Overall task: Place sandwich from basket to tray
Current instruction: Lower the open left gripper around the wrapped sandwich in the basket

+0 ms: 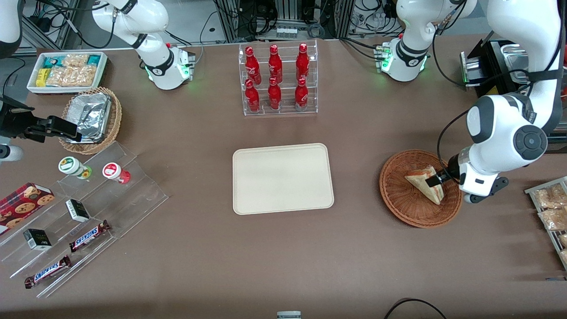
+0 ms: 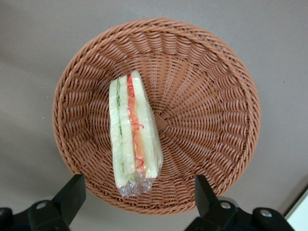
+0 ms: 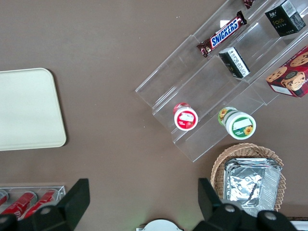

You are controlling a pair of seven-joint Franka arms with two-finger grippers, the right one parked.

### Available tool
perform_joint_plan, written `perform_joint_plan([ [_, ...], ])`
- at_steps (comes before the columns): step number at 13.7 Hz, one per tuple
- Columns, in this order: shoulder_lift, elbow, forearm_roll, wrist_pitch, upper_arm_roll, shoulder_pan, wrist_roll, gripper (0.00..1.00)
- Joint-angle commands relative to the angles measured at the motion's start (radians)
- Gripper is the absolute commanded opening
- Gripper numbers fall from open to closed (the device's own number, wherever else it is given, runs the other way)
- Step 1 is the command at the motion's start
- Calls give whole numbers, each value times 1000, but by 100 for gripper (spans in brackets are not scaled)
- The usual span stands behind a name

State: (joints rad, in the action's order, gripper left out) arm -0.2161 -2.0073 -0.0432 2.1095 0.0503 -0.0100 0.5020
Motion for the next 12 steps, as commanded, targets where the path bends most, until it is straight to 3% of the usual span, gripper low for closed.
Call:
perform_joint_plan([
  [1,75,-114,-10,90,6,-10,30,100],
  [4,93,-212,-7,232,5,-10,59,100],
  [12,8,-217,-6,326,5,-2,129,100],
])
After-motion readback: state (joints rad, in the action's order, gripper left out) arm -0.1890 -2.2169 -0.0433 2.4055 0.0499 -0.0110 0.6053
